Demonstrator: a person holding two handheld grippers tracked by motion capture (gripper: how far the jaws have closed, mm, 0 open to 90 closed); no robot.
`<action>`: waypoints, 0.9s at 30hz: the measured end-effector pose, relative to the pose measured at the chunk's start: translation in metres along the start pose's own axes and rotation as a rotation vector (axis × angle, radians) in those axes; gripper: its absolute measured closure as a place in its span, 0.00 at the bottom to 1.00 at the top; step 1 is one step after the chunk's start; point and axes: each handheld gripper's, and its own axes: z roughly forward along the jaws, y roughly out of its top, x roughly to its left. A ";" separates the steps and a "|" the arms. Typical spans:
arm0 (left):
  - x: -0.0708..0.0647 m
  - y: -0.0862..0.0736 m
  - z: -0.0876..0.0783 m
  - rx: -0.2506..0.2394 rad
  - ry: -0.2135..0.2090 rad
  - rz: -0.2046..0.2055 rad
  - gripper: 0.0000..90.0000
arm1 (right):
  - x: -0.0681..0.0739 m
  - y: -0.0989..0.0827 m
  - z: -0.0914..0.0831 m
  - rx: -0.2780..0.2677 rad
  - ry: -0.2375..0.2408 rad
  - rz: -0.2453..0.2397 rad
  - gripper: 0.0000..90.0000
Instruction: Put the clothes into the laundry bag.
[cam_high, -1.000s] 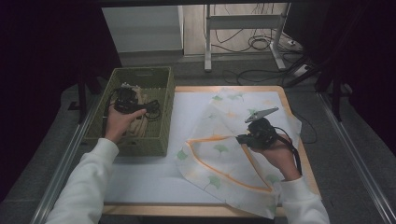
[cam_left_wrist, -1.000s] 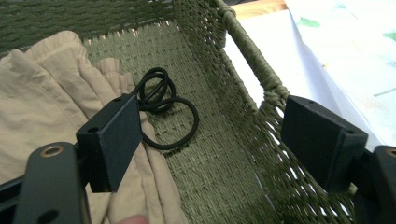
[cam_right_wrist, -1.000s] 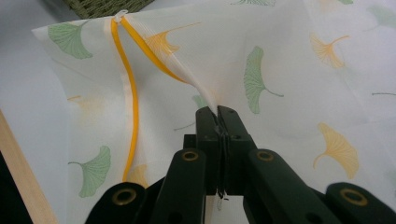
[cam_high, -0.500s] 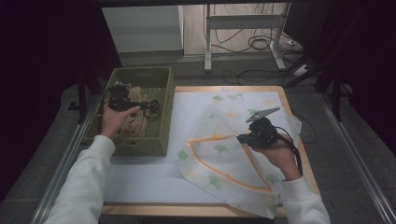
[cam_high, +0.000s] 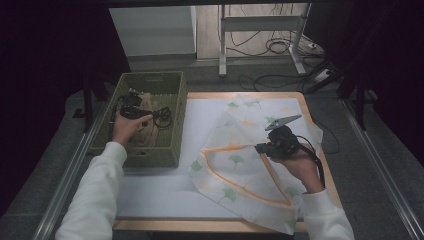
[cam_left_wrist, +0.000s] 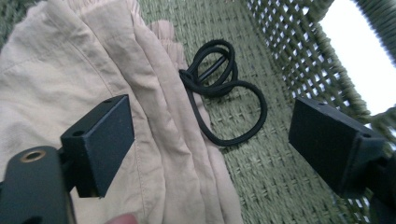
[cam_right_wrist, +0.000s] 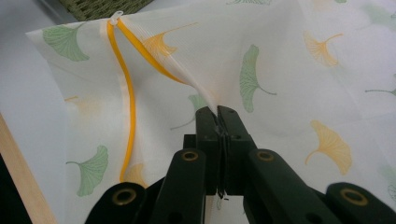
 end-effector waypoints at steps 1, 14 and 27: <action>0.000 0.001 0.002 0.008 0.011 0.010 0.14 | 0.000 0.000 0.000 0.002 0.000 0.000 0.97; 0.010 0.003 0.024 0.082 0.032 -0.012 0.13 | -0.002 -0.001 -0.001 -0.001 -0.003 0.005 0.96; 0.010 0.005 0.044 0.225 0.034 0.014 0.09 | -0.002 -0.001 -0.002 0.000 0.000 0.008 0.96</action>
